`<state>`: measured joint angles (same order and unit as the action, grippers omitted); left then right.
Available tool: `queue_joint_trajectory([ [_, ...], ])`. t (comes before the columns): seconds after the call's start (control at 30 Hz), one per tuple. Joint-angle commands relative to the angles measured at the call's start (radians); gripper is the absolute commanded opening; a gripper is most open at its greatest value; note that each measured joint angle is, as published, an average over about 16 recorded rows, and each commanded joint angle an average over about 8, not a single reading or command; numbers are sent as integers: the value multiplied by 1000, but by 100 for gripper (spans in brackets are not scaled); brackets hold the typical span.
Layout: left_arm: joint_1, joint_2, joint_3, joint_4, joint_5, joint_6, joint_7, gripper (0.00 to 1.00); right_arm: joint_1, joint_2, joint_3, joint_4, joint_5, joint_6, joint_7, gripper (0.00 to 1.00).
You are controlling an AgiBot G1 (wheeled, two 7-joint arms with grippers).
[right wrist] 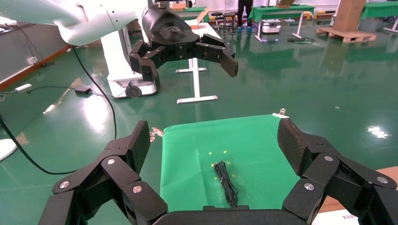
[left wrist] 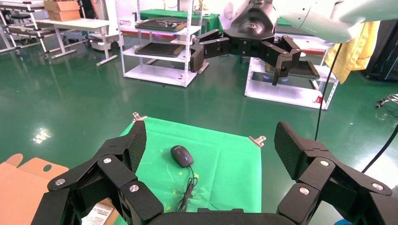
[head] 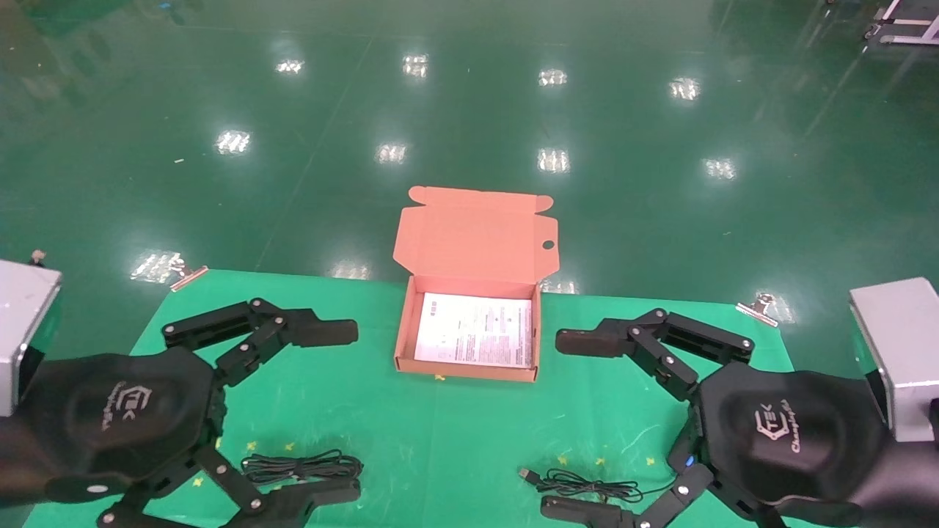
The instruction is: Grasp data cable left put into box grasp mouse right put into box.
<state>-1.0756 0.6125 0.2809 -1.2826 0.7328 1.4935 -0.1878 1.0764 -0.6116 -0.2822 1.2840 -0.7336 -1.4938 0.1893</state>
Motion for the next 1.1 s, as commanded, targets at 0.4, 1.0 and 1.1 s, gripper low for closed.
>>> queue_joint_trajectory([
  [0.4, 0, 0, 0, 0, 0, 0, 0, 100, 0, 0, 0, 0, 0, 0, 0, 100],
  [1.0, -84, 15, 75, -15, 160, 38, 5, 100, 118, 20, -99, 46, -246, -50, -16, 100],
  [1.1, -125, 24, 112, -21, 236, 49, -1, 100, 189, 11, -157, 57, -355, -68, -43, 100],
])
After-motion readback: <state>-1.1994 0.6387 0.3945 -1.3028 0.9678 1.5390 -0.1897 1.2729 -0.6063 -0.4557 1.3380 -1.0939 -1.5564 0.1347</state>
